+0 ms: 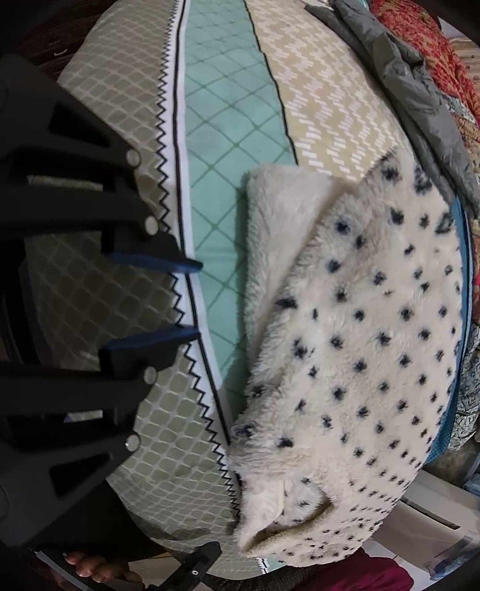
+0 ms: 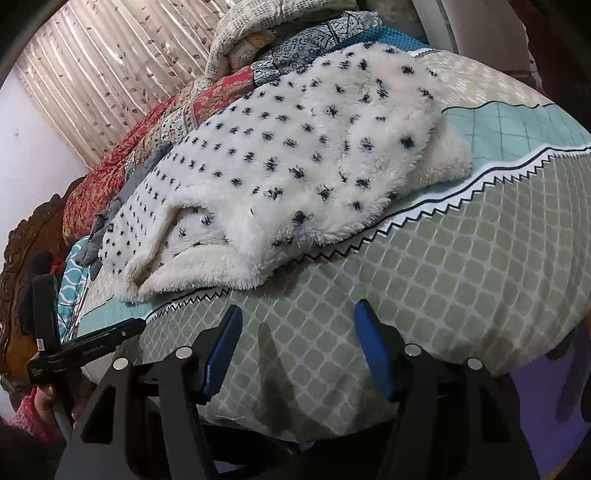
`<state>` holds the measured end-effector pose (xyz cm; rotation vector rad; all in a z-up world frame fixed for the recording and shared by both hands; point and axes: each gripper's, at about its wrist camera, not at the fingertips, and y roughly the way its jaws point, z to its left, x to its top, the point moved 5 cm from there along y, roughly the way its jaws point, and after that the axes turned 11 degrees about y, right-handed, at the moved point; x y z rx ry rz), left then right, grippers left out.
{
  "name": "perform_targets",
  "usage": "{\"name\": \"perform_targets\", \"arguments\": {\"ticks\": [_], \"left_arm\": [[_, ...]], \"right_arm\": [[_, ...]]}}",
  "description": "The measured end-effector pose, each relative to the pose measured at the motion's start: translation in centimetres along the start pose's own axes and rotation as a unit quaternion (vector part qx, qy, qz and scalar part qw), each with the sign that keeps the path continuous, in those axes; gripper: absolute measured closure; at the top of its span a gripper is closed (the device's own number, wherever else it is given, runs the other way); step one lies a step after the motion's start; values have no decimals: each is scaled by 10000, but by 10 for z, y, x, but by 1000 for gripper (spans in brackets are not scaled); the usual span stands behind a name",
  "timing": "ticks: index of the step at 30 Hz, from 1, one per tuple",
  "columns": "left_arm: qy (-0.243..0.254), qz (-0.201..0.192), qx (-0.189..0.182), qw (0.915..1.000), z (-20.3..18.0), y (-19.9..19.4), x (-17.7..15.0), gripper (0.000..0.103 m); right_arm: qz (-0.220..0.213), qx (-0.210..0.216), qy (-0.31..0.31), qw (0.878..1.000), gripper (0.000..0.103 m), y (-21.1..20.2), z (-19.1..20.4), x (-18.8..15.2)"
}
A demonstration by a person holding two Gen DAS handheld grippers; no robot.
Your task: Fold large clothes
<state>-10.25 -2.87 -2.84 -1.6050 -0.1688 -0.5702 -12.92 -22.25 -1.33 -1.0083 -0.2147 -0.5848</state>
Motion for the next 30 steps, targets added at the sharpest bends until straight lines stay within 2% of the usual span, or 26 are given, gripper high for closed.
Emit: {"name": "perform_targets", "arguments": {"ticks": [13, 17, 30], "left_arm": [[59, 1, 65, 10000, 1, 1, 0, 69], [5, 30, 181, 9998, 4, 3, 0, 57], [-27, 14, 178, 9998, 6, 4, 0, 55]], "right_arm": [[26, 77, -76, 9999, 26, 9, 3, 3], [47, 81, -98, 9999, 25, 10, 3, 4], [55, 76, -110, 9999, 22, 12, 5, 3]]}}
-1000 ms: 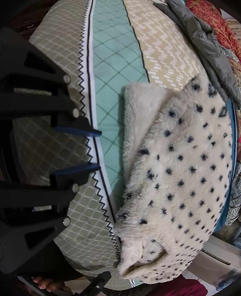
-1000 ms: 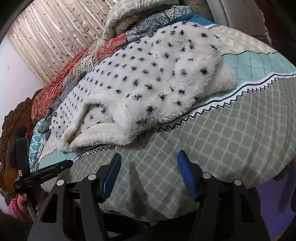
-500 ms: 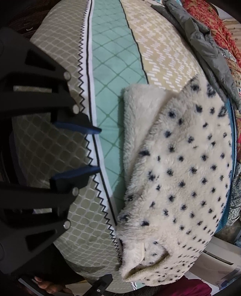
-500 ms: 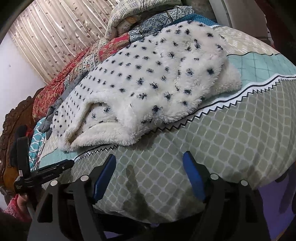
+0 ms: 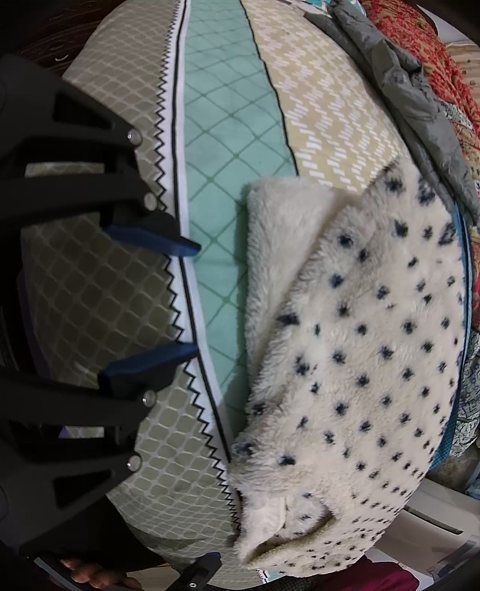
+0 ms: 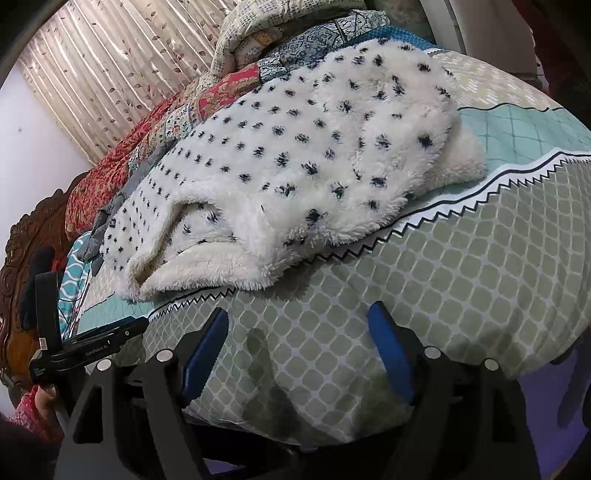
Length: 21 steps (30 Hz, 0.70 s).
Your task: Fold large clothes
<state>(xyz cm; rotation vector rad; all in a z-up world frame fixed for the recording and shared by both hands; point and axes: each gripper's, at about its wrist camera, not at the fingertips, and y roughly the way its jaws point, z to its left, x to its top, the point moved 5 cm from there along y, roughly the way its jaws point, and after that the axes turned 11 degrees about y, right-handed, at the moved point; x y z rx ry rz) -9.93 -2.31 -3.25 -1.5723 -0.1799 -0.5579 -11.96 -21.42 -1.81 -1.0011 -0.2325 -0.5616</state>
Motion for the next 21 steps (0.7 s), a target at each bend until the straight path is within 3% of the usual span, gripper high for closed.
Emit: {"name": "perform_targets", "arguments": {"ticks": [10, 13, 17, 21], "left_arm": [[-35, -10, -47, 10000, 3, 0, -1, 51], [-168, -29, -258, 9995, 6, 2, -5, 41], [115, 26, -503, 9987, -5, 6, -6, 12], [317, 49, -432, 9986, -14, 6, -8, 10]], "right_arm": [[38, -74, -151, 9999, 21, 3, -2, 4], [52, -38, -121, 9999, 21, 4, -1, 3], [186, -22, -227, 9996, 12, 8, 5, 3], [210, -250, -482, 9983, 11, 12, 11, 1]]}}
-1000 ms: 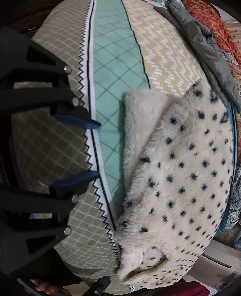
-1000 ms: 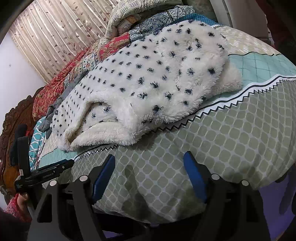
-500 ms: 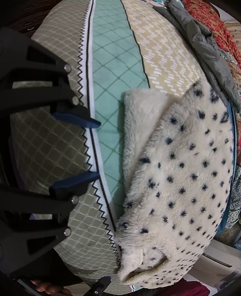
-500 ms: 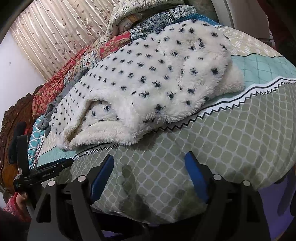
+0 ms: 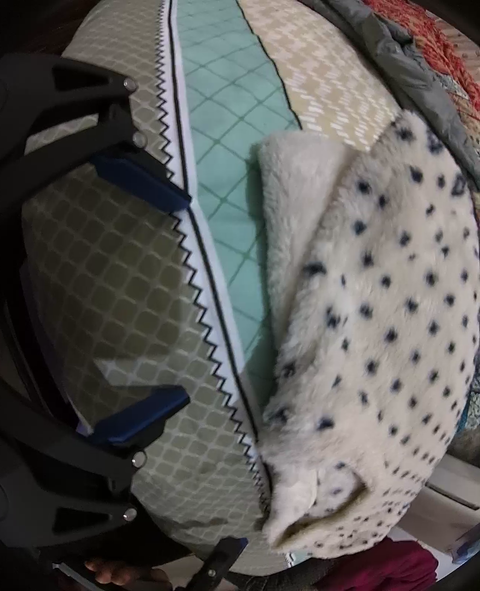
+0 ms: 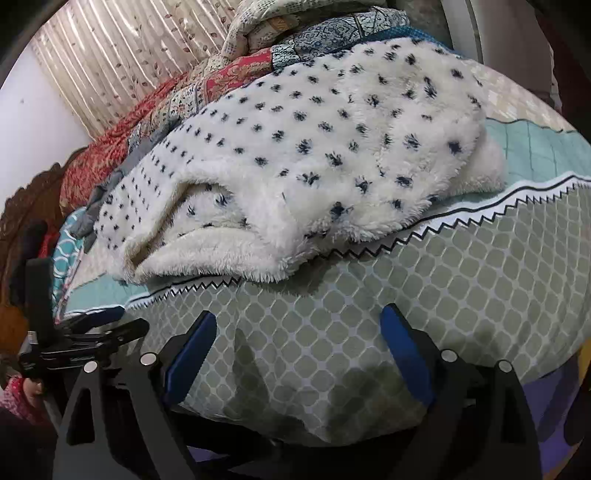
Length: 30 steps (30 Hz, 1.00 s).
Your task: Fold large clothes
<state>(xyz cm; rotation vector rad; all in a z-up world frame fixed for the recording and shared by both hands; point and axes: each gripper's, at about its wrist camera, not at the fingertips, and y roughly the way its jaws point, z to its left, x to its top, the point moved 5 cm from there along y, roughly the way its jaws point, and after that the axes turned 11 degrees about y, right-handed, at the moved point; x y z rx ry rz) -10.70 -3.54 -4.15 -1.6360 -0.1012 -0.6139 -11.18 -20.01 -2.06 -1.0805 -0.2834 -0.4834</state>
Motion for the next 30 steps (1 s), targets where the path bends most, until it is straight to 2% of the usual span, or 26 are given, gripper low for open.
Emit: {"name": "perform_targets", "arguments": {"ticks": [3, 7, 13, 16, 20, 26, 30], "left_arm": [[-170, -112, -151, 9997, 5, -5, -1, 10], [-220, -249, -70, 9994, 5, -18, -5, 10], [-135, -842, 109, 9963, -1, -49, 0, 10], [-211, -770, 58, 9968, 0, -48, -2, 10], [-440, -883, 51, 9951, 5, -55, -7, 10], [-489, -1018, -50, 9936, 3, -63, -11, 10], [-448, -1077, -212, 9929, -2, -64, -10, 10]], "right_arm": [[-41, -173, -118, 9998, 12, -1, 5, -2], [-315, -286, -239, 9988, 12, -15, 15, -10], [-307, -383, 36, 9988, 12, -18, 6, -17], [-107, -581, 86, 9982, 12, -6, 3, -17], [-6, -820, -230, 9964, 3, 2, 12, -22], [52, -537, 35, 9985, 1, 1, 4, -19], [113, -723, -125, 9972, 0, 2, 4, -20]]}}
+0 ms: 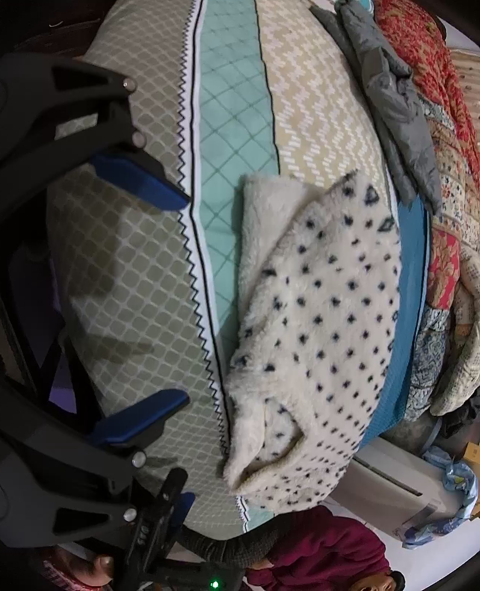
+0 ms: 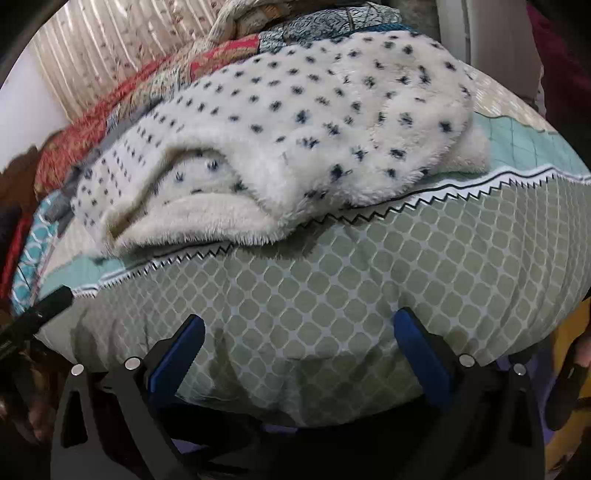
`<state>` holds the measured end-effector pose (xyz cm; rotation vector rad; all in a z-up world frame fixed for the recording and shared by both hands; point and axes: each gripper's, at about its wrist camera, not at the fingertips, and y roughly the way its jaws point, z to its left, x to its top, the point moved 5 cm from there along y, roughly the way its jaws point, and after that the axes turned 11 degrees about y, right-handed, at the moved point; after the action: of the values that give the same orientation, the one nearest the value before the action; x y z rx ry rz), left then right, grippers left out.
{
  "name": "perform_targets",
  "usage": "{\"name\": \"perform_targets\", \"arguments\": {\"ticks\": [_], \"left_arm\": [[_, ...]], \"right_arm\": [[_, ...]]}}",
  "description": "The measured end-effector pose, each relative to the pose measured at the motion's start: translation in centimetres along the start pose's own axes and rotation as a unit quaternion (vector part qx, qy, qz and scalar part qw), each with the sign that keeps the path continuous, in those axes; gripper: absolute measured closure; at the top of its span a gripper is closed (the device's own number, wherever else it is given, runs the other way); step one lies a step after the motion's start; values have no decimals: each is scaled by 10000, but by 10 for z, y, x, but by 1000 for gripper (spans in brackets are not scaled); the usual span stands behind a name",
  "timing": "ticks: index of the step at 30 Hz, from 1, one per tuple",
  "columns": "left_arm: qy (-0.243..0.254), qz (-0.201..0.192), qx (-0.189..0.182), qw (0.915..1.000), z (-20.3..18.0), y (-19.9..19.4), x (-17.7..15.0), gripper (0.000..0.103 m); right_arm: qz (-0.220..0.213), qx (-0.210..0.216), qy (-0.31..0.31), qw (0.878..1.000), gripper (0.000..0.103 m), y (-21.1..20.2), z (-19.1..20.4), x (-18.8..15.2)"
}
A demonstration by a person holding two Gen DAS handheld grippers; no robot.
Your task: Fold large clothes
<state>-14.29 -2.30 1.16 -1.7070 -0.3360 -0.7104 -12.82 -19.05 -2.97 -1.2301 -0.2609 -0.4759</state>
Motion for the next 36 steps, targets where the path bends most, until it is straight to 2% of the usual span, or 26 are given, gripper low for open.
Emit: {"name": "perform_targets", "arguments": {"ticks": [2, 7, 11, 14, 21, 29, 36], "left_arm": [[80, -84, -123, 9999, -5, -2, 2, 10], [232, -227, 4, 9995, -7, -7, 6, 10], [291, -246, 22, 9993, -10, -8, 5, 10], [316, -284, 51, 9991, -11, -10, 7, 10], [451, -215, 88, 9987, -15, -6, 8, 10], [604, -229, 120, 9978, -24, -8, 9, 10], [546, -179, 171, 9982, -21, -6, 7, 10]], "right_arm": [[0, -92, -68, 9999, 0, 1, 4, 0], [-180, -11, 33, 9998, 1, -6, 5, 0], [-542, -117, -233, 9982, 1, -19, 15, -3], [-612, -127, -217, 9978, 1, -20, 15, -3], [-457, 58, 242, 9986, 3, -15, -1, 3], [-467, 182, 355, 9981, 6, -18, -10, 3], [-486, 227, 398, 9978, 6, -20, -11, 2]]}}
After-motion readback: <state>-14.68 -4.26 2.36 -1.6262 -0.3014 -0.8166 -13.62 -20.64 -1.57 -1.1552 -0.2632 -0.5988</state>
